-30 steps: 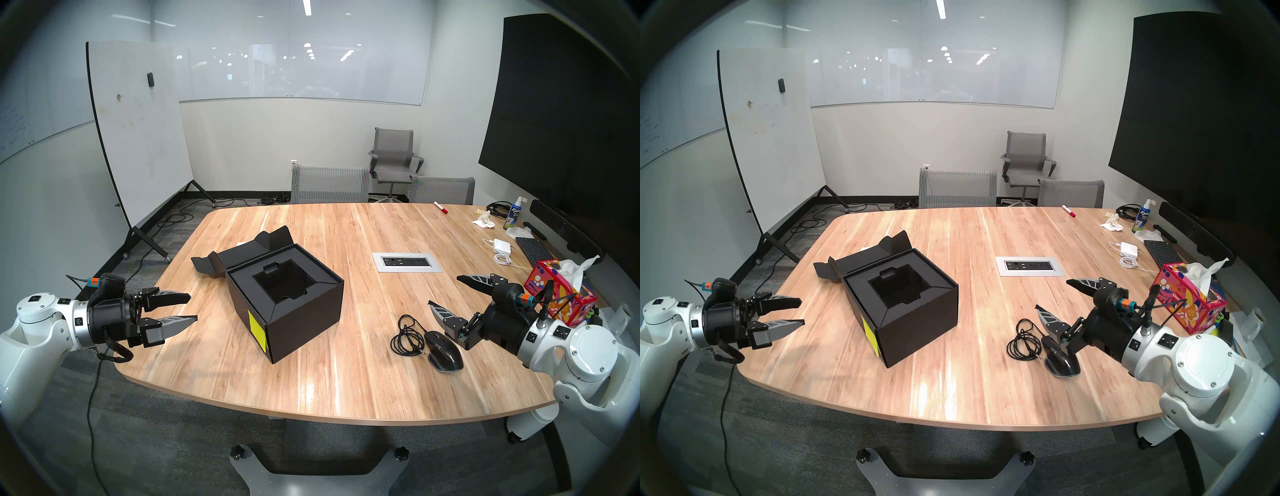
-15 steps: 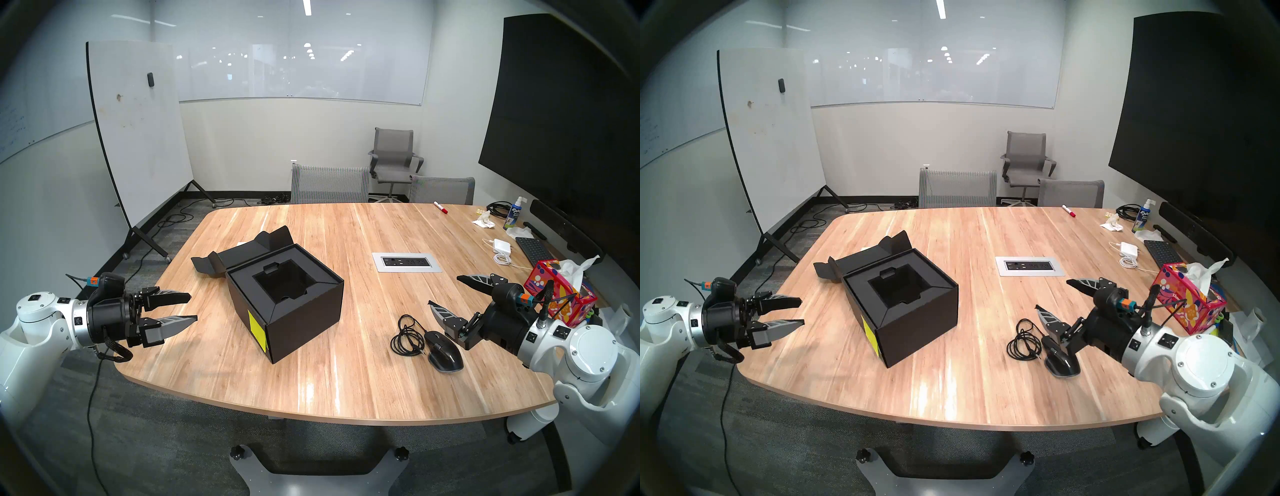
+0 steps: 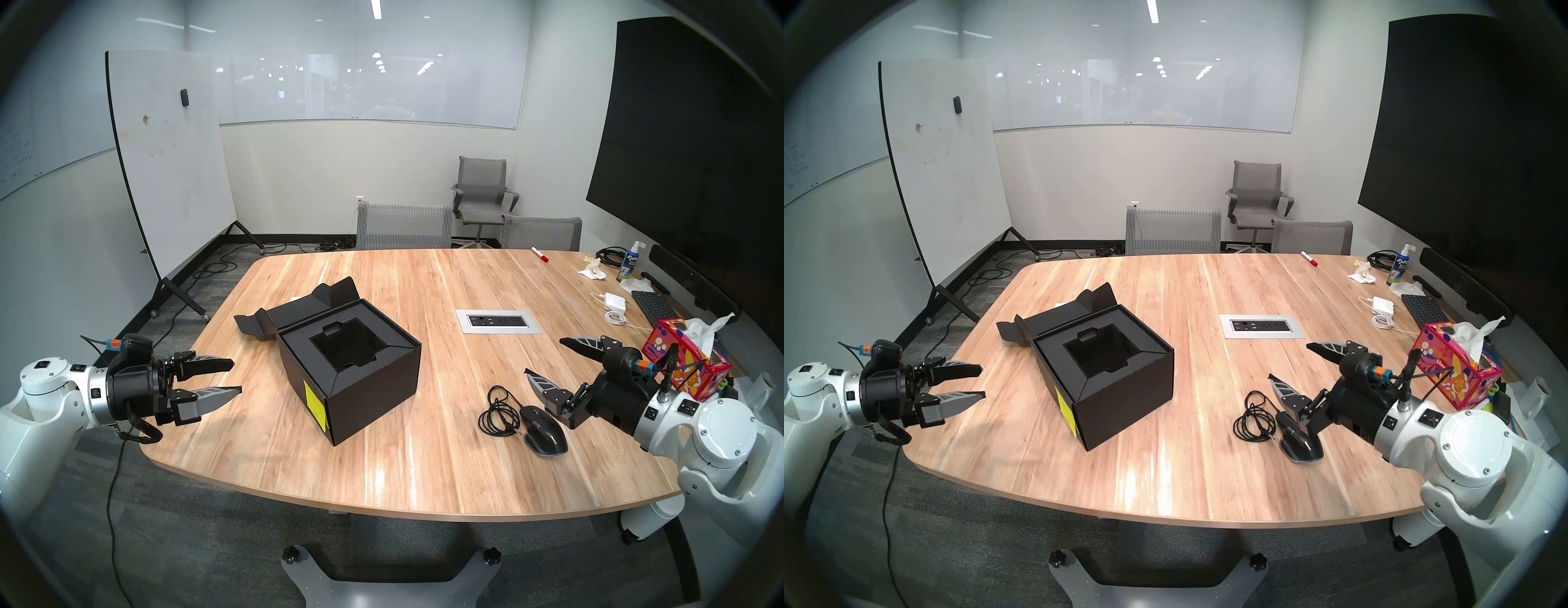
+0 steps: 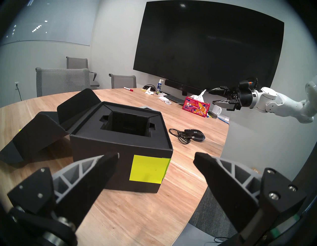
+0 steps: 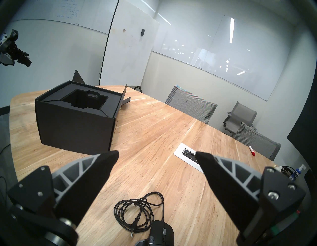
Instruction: Open the box and place the mouse inside
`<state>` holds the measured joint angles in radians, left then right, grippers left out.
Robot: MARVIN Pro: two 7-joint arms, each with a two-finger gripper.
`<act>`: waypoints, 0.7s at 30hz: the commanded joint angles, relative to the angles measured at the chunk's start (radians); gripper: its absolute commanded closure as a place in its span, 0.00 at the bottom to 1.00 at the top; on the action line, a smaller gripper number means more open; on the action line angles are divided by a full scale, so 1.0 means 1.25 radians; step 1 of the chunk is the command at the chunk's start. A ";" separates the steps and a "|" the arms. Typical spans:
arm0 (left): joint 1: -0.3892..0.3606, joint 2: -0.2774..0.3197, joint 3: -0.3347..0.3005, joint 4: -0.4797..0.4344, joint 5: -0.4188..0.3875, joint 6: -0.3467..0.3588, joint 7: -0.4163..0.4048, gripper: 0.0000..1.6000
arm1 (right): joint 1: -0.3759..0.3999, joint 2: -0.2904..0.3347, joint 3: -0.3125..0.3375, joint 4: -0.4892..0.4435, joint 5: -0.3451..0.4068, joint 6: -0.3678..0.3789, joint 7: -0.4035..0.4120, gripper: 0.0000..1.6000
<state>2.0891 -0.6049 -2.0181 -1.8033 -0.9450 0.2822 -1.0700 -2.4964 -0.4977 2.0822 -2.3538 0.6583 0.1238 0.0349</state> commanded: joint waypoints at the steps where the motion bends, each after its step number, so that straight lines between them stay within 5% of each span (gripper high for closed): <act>1: -0.002 0.000 -0.008 -0.004 -0.002 0.001 0.002 0.00 | -0.018 -0.003 0.021 0.017 -0.006 -0.011 0.044 0.00; 10: -0.002 0.000 -0.008 -0.004 -0.002 0.001 0.001 0.00 | -0.022 -0.002 0.053 0.044 0.009 0.002 0.103 0.00; 21: -0.002 -0.001 -0.008 -0.004 -0.002 0.001 0.001 0.00 | 0.023 0.043 0.014 0.101 0.082 -0.001 0.137 0.00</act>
<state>2.0883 -0.6048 -2.0181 -1.8033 -0.9444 0.2822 -1.0708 -2.5122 -0.4953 2.1199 -2.2505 0.7153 0.1216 0.1915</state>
